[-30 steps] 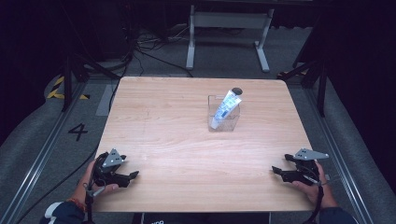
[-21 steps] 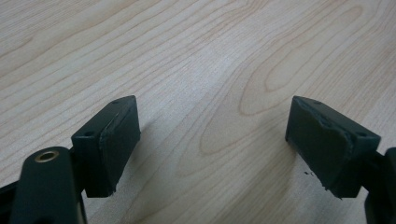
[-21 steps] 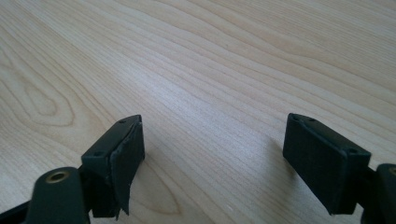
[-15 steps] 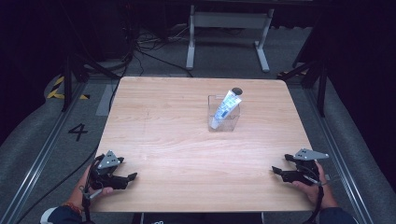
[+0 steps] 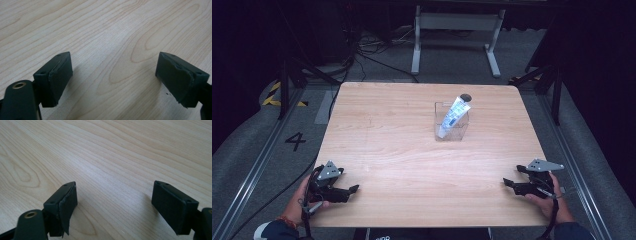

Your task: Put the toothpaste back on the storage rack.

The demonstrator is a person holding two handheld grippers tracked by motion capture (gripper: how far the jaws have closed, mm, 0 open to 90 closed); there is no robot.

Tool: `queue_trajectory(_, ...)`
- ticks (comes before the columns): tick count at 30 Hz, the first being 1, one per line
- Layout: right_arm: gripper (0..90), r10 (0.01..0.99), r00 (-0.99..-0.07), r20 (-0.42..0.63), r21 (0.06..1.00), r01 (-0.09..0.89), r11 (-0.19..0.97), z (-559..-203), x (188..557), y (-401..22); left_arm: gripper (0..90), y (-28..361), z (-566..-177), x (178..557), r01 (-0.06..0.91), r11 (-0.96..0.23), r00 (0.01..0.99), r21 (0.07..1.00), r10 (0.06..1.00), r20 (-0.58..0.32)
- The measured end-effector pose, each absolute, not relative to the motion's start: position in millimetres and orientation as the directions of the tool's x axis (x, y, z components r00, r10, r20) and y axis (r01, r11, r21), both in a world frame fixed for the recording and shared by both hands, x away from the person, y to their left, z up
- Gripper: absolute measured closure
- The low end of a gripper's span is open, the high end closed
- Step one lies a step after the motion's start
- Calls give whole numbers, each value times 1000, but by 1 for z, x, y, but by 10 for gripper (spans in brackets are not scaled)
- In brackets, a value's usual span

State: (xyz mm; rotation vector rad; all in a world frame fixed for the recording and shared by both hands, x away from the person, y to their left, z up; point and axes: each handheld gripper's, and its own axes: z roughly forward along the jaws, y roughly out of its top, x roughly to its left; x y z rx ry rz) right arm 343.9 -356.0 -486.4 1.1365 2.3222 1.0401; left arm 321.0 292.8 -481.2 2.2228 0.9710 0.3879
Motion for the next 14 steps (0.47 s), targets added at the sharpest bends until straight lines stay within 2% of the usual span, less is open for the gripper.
queue_trajectory(14,210,788,-615,6,744,529,408,-486,344,-356,147,292,-481,321,543,-491,676,682,737,-7)
